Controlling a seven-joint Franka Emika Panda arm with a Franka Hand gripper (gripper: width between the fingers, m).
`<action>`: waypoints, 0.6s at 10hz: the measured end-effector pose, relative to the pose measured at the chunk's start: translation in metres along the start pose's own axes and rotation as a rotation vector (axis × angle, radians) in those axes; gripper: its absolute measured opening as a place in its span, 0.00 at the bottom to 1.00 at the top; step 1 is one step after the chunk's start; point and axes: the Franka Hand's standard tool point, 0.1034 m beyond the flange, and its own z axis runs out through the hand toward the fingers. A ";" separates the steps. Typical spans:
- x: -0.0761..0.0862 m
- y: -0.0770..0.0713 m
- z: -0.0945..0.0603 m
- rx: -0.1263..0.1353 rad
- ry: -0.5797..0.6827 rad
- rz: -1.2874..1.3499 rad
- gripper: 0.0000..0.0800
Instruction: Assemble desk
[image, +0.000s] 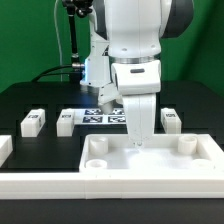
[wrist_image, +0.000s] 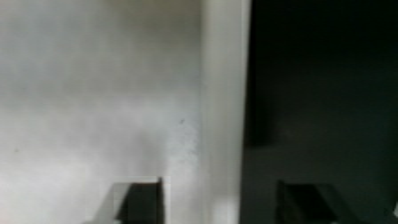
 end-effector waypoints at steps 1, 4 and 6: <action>0.000 0.000 0.000 0.000 0.000 0.000 0.56; 0.000 0.000 0.001 0.001 0.000 0.000 0.80; 0.000 -0.001 0.001 0.002 0.000 0.001 0.81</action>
Offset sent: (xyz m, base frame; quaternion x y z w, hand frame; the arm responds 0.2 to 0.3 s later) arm 0.0000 0.0000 0.0000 0.0000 0.0000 0.0000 1.0000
